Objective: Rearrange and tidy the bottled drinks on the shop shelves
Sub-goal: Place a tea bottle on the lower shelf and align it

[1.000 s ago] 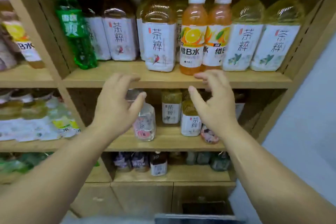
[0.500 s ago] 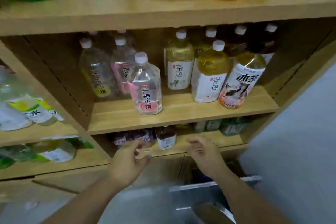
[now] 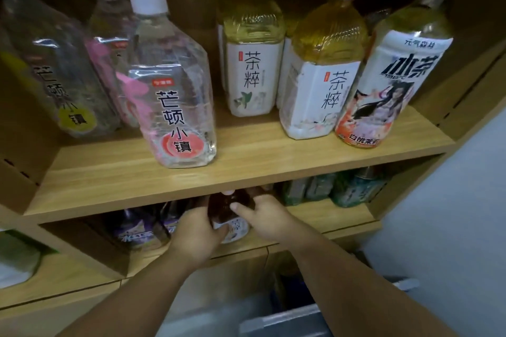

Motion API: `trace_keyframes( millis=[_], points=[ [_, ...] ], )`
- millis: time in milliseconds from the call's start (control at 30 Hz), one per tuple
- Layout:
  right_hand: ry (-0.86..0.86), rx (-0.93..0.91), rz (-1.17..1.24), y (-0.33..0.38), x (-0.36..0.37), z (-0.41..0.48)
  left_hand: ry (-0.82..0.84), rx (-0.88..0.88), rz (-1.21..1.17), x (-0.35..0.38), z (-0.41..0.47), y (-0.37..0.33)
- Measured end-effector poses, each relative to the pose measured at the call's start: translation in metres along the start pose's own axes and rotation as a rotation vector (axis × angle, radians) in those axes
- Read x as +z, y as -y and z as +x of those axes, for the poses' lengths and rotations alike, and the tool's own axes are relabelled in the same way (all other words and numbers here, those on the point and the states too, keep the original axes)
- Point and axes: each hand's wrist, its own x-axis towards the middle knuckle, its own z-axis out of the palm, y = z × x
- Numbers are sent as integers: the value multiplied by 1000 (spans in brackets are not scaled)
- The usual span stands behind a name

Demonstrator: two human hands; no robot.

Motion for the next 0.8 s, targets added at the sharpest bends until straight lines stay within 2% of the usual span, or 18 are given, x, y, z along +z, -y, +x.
trace_keyframes(
  millis=[100, 267, 433, 600, 800],
  points=[
    [-11, 14, 3, -6, 9, 10, -1, -19, 25, 7, 4, 7],
    [-89, -133, 42, -7, 14, -4, 22, 9, 125, 5, 9, 4],
    [-117, -157, 50, -8, 6, -40, 88, 65, 156, -3, -16, -16],
    [-131, -128, 113, 11, -33, -107, 192, 157, 178, -28, -57, -72],
    [-108, -151, 190, 35, -131, -197, 256, 277, 171, -65, -100, -182]
  ],
)
